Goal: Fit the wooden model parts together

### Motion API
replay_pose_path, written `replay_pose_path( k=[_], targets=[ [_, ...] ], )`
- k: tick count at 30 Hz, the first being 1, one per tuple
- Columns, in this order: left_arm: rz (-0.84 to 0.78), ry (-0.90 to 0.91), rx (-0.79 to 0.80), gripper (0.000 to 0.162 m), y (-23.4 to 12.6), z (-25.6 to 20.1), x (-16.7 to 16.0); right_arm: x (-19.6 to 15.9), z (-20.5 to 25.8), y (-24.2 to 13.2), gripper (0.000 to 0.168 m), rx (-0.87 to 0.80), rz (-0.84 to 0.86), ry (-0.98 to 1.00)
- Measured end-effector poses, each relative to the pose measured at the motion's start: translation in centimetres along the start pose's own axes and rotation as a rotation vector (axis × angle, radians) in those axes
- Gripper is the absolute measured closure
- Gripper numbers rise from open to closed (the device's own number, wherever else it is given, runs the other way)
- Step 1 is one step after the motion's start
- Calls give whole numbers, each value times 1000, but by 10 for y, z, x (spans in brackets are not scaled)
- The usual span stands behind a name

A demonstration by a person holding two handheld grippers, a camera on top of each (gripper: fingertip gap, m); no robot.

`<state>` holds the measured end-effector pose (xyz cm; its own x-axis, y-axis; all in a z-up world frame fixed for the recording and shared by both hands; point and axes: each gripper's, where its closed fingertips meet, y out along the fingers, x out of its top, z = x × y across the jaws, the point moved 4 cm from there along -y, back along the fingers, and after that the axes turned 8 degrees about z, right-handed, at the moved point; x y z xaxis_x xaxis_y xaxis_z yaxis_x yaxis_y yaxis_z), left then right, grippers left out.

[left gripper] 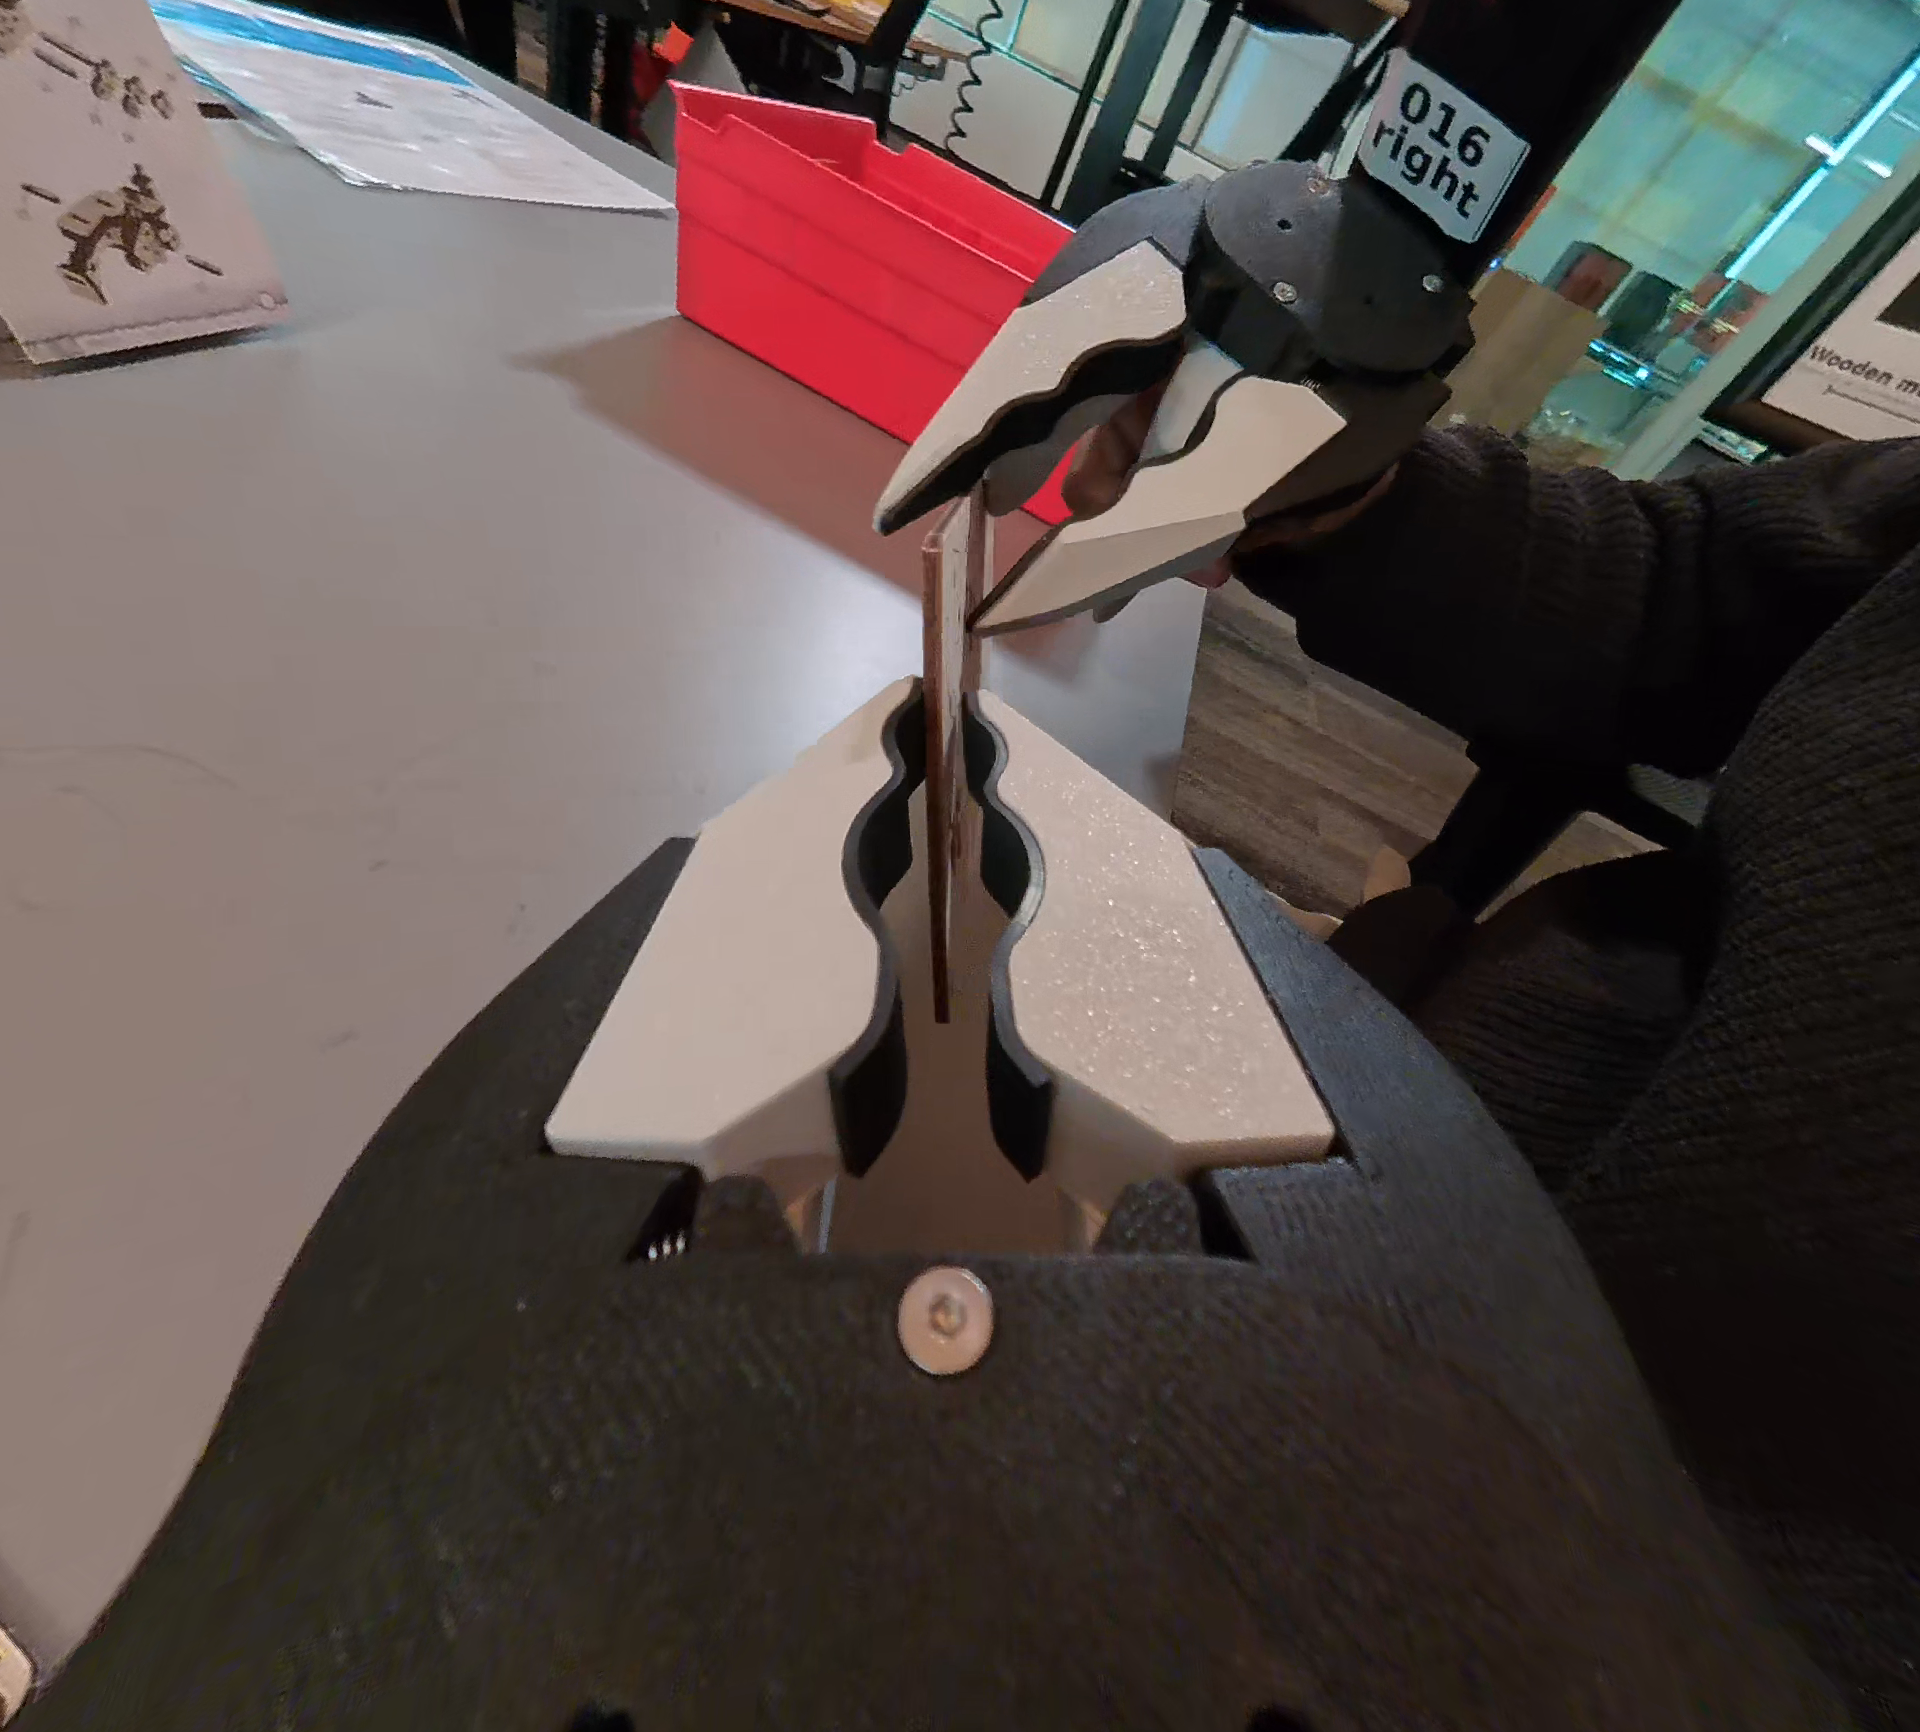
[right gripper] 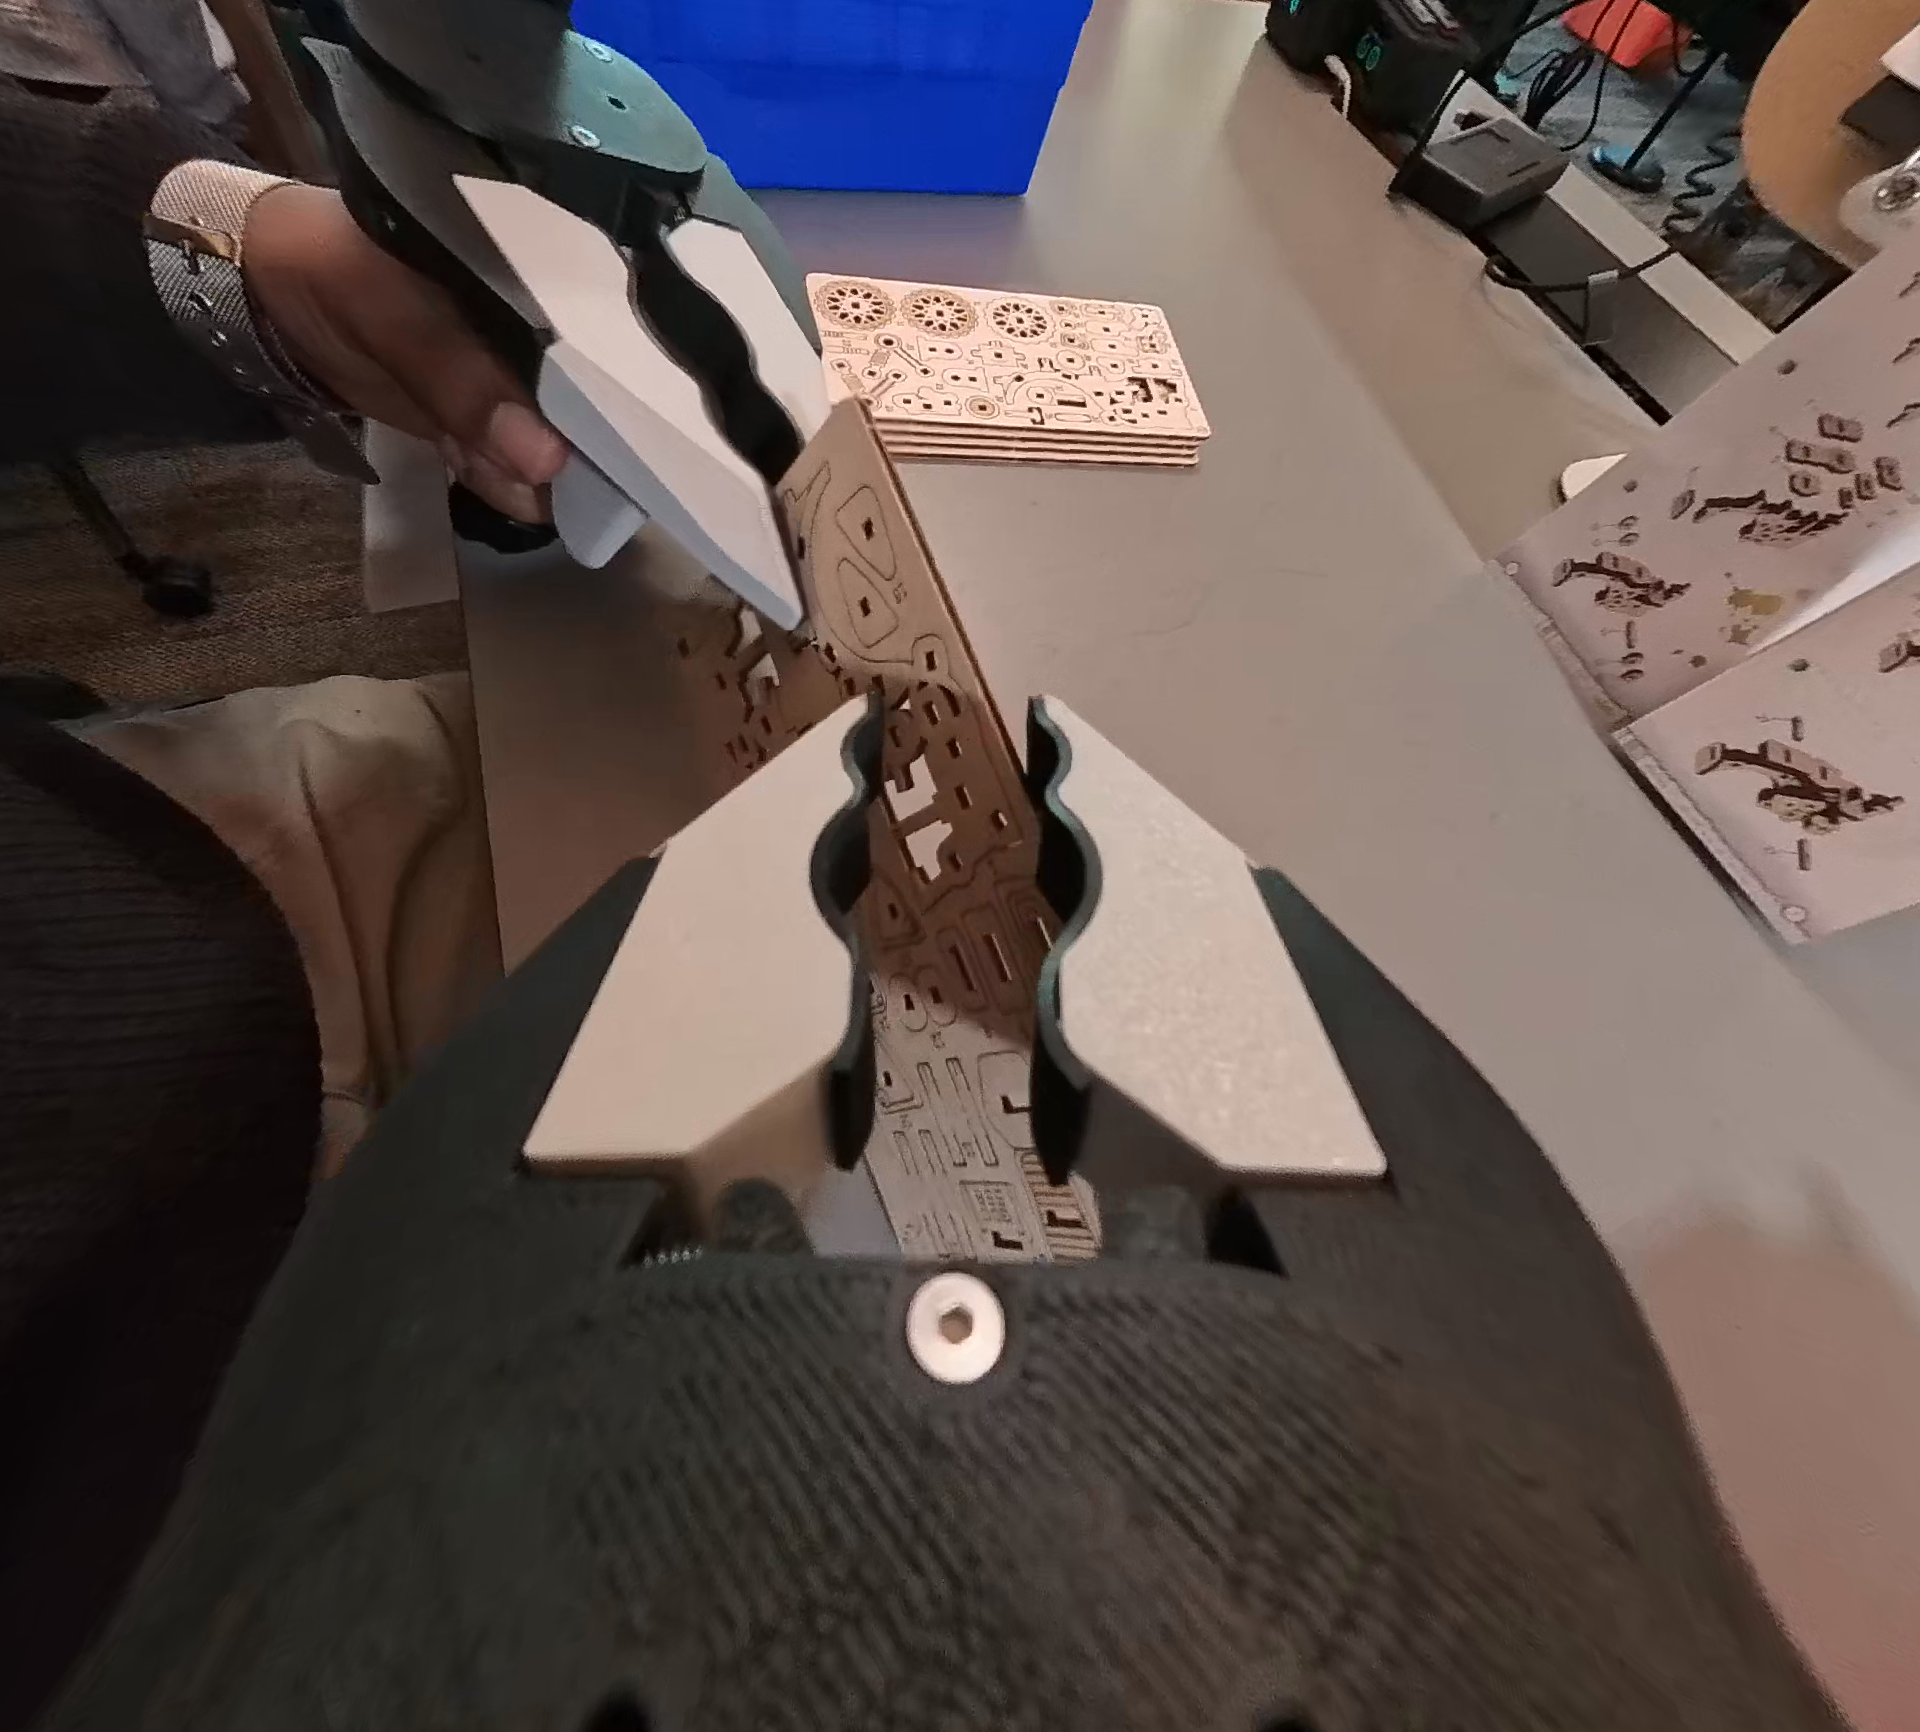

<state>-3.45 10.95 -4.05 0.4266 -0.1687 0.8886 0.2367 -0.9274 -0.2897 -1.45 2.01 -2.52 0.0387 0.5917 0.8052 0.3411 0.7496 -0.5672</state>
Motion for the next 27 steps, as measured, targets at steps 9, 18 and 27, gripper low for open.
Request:
replay_pose_path(
  k=[9, 18, 27],
  targets=[
    [25, -3, 52, 149, 2, 6, -4, 0, -8, -2, 145, -27, 18, 87],
    [-26, 10, -9, 161, -4, -2, 6, 3, -2, -4, 134, -12, 42, 73],
    [3, 55, -18, 161, -2, -7, 3, 4, 2, -9, 143, 10, 65, -14]
  ],
)
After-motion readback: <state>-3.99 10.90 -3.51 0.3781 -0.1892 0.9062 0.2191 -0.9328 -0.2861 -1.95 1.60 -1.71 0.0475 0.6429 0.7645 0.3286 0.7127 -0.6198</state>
